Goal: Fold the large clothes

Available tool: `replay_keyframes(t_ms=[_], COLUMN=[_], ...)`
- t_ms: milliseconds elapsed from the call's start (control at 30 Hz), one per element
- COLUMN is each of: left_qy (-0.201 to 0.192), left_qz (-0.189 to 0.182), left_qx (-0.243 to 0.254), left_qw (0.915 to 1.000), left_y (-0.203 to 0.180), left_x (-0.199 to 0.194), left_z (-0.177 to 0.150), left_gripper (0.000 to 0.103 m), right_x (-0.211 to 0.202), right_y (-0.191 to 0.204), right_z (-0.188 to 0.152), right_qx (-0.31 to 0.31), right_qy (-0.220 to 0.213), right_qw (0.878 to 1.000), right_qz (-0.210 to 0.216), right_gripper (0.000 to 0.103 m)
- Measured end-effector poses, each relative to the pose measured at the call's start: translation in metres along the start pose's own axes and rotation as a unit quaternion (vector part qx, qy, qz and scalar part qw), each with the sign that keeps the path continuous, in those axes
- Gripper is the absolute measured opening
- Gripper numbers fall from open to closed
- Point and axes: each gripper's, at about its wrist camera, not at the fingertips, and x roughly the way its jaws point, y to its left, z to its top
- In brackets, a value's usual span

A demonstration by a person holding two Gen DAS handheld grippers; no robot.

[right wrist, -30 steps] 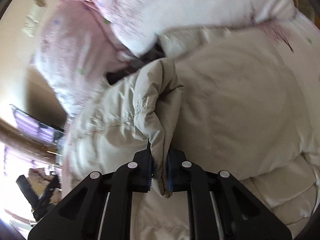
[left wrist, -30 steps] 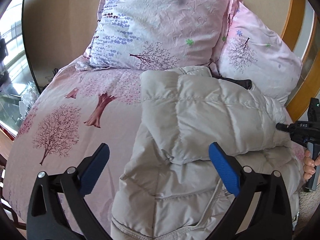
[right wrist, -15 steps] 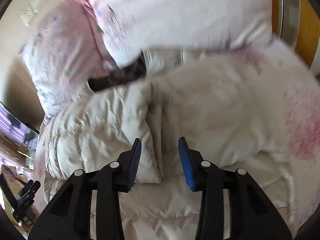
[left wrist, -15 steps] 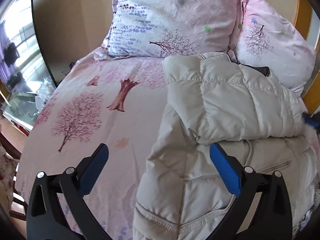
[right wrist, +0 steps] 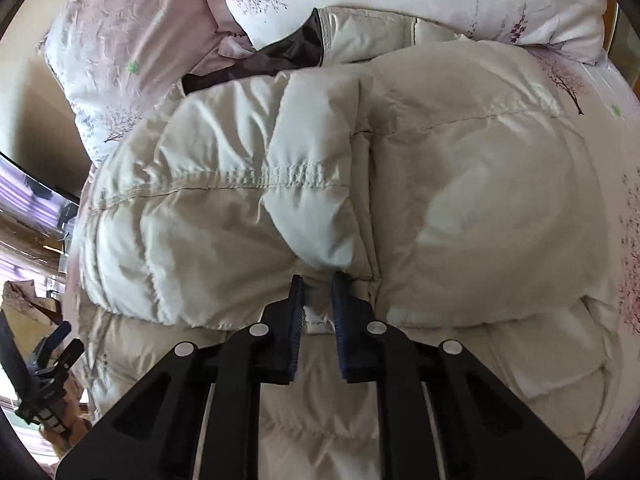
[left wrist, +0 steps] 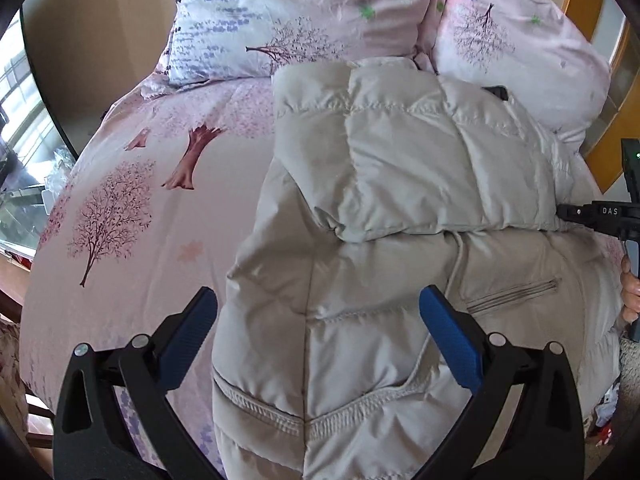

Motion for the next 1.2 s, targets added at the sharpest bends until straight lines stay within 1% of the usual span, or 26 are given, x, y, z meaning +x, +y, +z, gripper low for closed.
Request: replay_keyframes(t_ms=[33, 67, 100, 133, 167, 233, 300, 367, 400, 433, 467, 533, 567, 600, 633, 667, 700, 800, 833, 867, 933, 967, 1067, 1100, 1167, 1200], left_qy=[-0.014, -0.026, -0.044, -0.053, -0.061, -0.055, -0.044, -0.042, -0.045, -0.052, -0.063, -0.080, -0.078, -0.073, -0.069, -0.066, -0.062, -0.038, -0.027, -0.020, -0.013, -0.010, -0.005, -0.001, 0.010, 0.014], left_qz=[-0.004, -0.008, -0.018, -0.027, -0.033, -0.029, -0.031, -0.040, -0.044, -0.042, -0.046, -0.060, -0.055, -0.050, -0.044, -0.043, -0.049, -0.075, -0.090, -0.099, -0.118, -0.127, -0.139, -0.147, -0.182, -0.195], left_qx=[-0.011, -0.018, -0.027, -0.031, -0.038, -0.036, -0.030, -0.038, -0.037, -0.033, -0.026, -0.018, -0.017, -0.017, -0.021, -0.024, -0.027, -0.039, -0.045, -0.050, -0.065, -0.073, -0.087, -0.092, -0.108, -0.116], left_qw=[0.9998, 0.9994, 0.9985, 0.9977, 0.9969, 0.9974, 0.9981, 0.9976, 0.9973, 0.9972, 0.9966, 0.9948, 0.9953, 0.9959, 0.9964, 0.9966, 0.9966, 0.9957, 0.9946, 0.9937, 0.9908, 0.9892, 0.9864, 0.9848, 0.9773, 0.9738], left_y=[0.004, 0.007, 0.012, 0.015, 0.019, 0.021, 0.023, 0.029, 0.032, 0.034, 0.037, 0.041, 0.044, 0.046, 0.051, 0.055, 0.059, 0.072, 0.077, 0.080, 0.087, 0.091, 0.097, 0.098, 0.102, 0.103], left_x=[-0.004, -0.007, -0.012, -0.014, -0.017, -0.018, -0.018, -0.021, -0.023, -0.026, -0.031, -0.039, -0.042, -0.044, -0.046, -0.048, -0.048, -0.048, -0.047, -0.046, -0.045, -0.045, -0.043, -0.042, -0.039, -0.038], left_z=[-0.001, -0.003, -0.005, -0.005, -0.006, -0.007, -0.011, -0.017, -0.020, -0.024, -0.029, -0.041, -0.047, -0.050, -0.056, -0.061, -0.066, -0.082, -0.087, -0.092, -0.102, -0.106, -0.115, -0.117, -0.123, -0.124], left_gripper=[0.101, 0.101, 0.101, 0.101, 0.101, 0.101, 0.101, 0.101, 0.101, 0.101, 0.101, 0.101, 0.101, 0.101, 0.101, 0.101, 0.101, 0.101, 0.101, 0.101, 0.101, 0.101, 0.101, 0.101, 0.100, 0.100], right_x=[-0.009, -0.017, -0.027, -0.042, -0.058, -0.079, -0.096, -0.117, -0.126, -0.127, -0.126, -0.119, -0.117, -0.113, -0.112, -0.111, -0.111, -0.107, -0.106, -0.106, -0.105, -0.104, -0.099, -0.098, -0.097, -0.094], right_y=[0.000, 0.000, 0.000, 0.001, 0.000, -0.013, -0.031, -0.053, -0.069, -0.079, -0.088, -0.109, -0.120, -0.137, -0.149, -0.159, -0.169, -0.186, -0.193, -0.197, -0.207, -0.211, -0.217, -0.217, -0.220, -0.219], right_z=[-0.002, -0.005, -0.009, -0.016, -0.023, -0.029, -0.036, -0.049, -0.058, -0.062, -0.064, -0.076, -0.083, -0.096, -0.104, -0.111, -0.121, -0.143, -0.147, -0.150, -0.157, -0.159, -0.166, -0.166, -0.169, -0.170], right_qx=[0.000, 0.000, -0.002, -0.008, -0.018, -0.011, 0.014, 0.042, 0.052, 0.063, 0.072, 0.095, 0.117, 0.154, 0.170, 0.180, 0.186, 0.197, 0.202, 0.209, 0.219, 0.224, 0.221, 0.215, 0.213, 0.211], right_qy=[-0.001, -0.002, -0.007, -0.029, -0.057, -0.078, -0.104, -0.153, -0.171, -0.168, -0.156, -0.117, -0.107, -0.086, -0.071, -0.064, -0.068, -0.053, -0.054, -0.055, -0.057, -0.056, -0.048, -0.049, -0.039, -0.032], right_qw=[1.000, 1.000, 1.000, 0.999, 0.998, 0.996, 0.994, 0.987, 0.984, 0.983, 0.985, 0.988, 0.987, 0.984, 0.983, 0.981, 0.980, 0.976, 0.975, 0.973, 0.969, 0.967, 0.966, 0.966, 0.961, 0.959], right_qz=[0.006, 0.009, 0.002, -0.016, -0.027, -0.033, -0.013, -0.004, 0.014, 0.030, 0.035, 0.031, 0.024, 0.016, 0.015, 0.017, 0.024, 0.077, 0.082, 0.080, 0.098, 0.105, 0.125, 0.138, 0.172, 0.188], right_gripper=[0.029, 0.060, 0.080, 0.101, 0.102, 0.102, 0.102, 0.102, 0.102, 0.102, 0.102, 0.102, 0.102, 0.102, 0.102, 0.102, 0.102, 0.102, 0.102, 0.098, 0.090, 0.090, 0.089, 0.088, 0.080, 0.078])
